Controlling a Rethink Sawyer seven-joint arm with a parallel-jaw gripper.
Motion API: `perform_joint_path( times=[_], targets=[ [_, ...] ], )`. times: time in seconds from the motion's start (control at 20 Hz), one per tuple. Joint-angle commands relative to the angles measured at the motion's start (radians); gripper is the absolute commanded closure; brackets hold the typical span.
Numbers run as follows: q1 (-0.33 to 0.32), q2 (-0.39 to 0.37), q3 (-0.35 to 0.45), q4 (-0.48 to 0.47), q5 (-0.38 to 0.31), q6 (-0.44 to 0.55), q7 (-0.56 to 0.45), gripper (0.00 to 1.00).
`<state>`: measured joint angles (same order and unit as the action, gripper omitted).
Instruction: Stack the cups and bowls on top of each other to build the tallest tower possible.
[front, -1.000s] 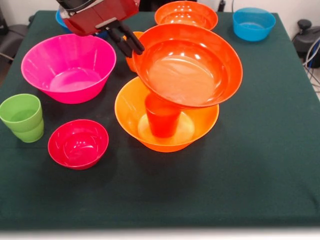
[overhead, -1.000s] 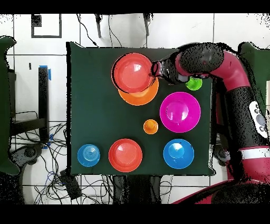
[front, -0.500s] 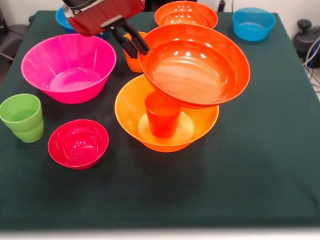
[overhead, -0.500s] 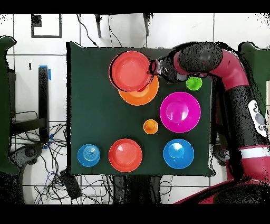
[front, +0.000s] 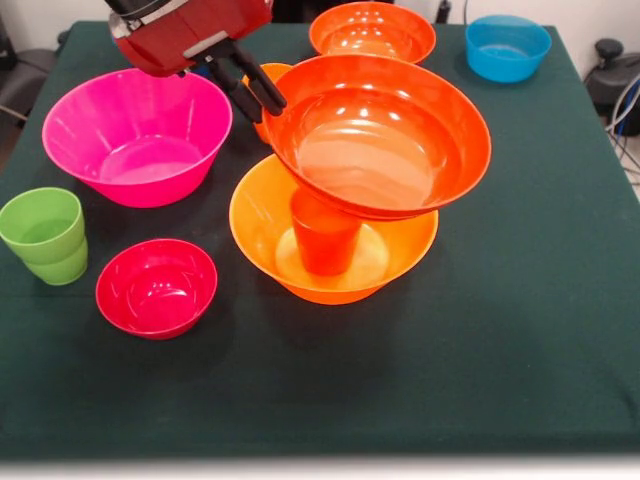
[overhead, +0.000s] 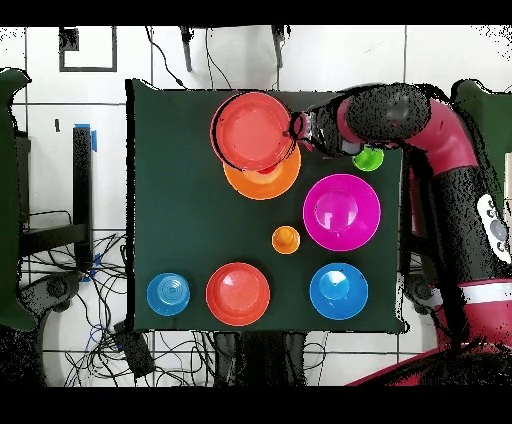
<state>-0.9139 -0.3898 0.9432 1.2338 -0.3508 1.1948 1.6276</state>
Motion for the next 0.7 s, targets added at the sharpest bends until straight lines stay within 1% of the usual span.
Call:
perform_joint_path(
  times=[0.05,0.45,0.7],
  targets=[
    [-0.009,0.047,0.016,0.058,-0.091,-0.064,-0.375,1.0],
    [-0.018,0.074,0.013,0.066,-0.119,-0.094,-0.377,1.0],
    [-0.027,0.067,0.02,0.079,-0.121,-0.089,-0.367,1.0]
  ],
)
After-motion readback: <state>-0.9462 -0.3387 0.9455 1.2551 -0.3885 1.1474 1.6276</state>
